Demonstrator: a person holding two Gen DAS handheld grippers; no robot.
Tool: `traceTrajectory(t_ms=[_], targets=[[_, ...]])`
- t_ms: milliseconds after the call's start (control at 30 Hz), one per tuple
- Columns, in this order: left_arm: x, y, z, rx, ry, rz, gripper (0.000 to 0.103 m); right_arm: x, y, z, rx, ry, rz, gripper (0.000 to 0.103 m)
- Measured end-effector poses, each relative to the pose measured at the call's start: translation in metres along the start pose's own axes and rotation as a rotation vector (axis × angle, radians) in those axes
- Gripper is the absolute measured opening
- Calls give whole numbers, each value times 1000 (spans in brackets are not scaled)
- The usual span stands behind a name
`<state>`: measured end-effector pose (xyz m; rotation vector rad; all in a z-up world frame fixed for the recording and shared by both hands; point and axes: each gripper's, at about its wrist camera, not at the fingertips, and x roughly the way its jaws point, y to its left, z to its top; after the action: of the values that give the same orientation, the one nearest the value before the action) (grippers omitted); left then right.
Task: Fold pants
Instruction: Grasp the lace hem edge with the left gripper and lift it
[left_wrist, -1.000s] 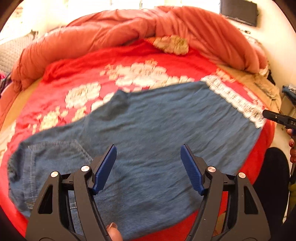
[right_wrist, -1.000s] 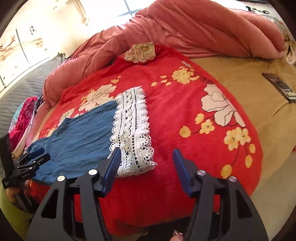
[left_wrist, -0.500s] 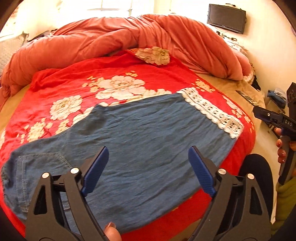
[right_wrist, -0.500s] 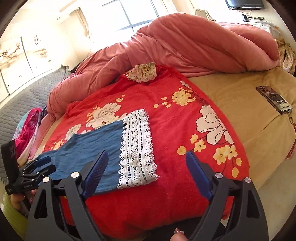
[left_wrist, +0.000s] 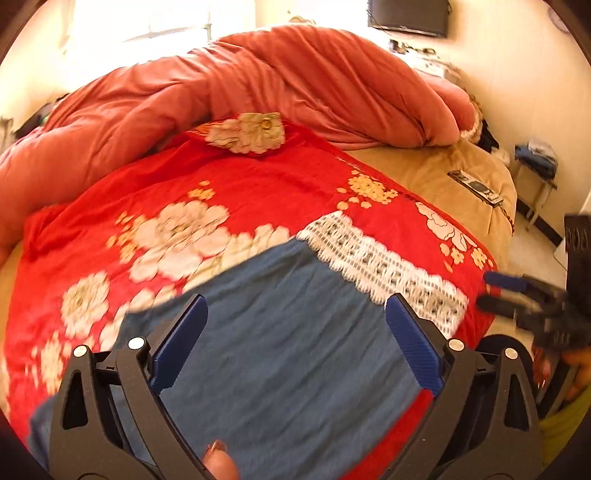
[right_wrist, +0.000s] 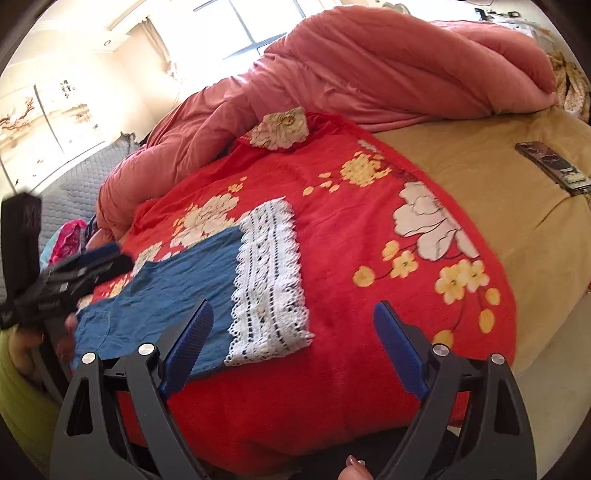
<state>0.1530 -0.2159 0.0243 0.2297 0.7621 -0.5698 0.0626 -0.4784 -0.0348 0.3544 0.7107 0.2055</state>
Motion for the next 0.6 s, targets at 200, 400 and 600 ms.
traceTrajectory(t_ms=[200,400,600], targets=[[42,7,34,14,61,-14,91,12,7,-7,-5,24,14,88],[87,21,54,9,133,-20,91,23,5,-12,20,29,31,87],[122,27,60,-20,191,-67,90,32,7,-13,21,30,45,86]])
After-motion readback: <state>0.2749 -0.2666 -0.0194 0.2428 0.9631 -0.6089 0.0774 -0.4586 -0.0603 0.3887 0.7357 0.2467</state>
